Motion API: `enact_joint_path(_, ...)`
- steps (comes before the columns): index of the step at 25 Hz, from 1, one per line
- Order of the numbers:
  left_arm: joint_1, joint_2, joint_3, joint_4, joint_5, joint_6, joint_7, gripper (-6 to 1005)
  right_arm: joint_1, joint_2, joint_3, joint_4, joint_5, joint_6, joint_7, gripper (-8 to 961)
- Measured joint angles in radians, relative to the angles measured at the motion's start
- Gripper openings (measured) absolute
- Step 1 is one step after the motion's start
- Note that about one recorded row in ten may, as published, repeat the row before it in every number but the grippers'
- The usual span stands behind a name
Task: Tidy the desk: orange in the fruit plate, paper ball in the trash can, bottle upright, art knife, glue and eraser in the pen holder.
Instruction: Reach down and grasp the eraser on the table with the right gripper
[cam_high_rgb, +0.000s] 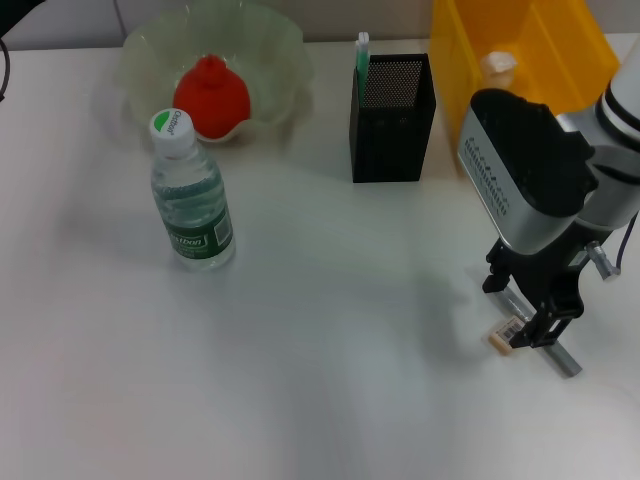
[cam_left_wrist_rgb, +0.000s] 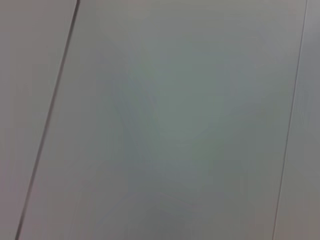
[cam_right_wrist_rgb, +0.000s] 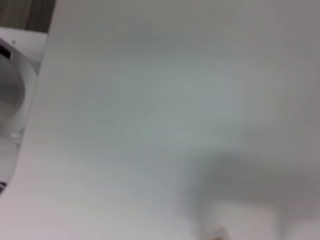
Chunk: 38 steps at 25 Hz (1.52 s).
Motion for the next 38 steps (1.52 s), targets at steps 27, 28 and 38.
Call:
enact_joint_path(27, 0.012, -0.003, 0.003, -0.013, -0.016, 0.004, -0.003, 663, -0.009, 0.012, -0.077, 0.059, -0.02, 0.059, -0.084, 603)
enact_joint_path(28, 0.012, -0.003, 0.003, -0.014, -0.015, 0.004, -0.003, 663, -0.009, 0.012, -0.081, 0.061, -0.02, 0.063, -0.085, 602)
enact_joint_path(38, 0.015, -0.004, 0.003, -0.021, -0.016, 0.007, -0.006, 663, -0.007, 0.012, -0.087, 0.082, -0.019, 0.092, -0.092, 570)
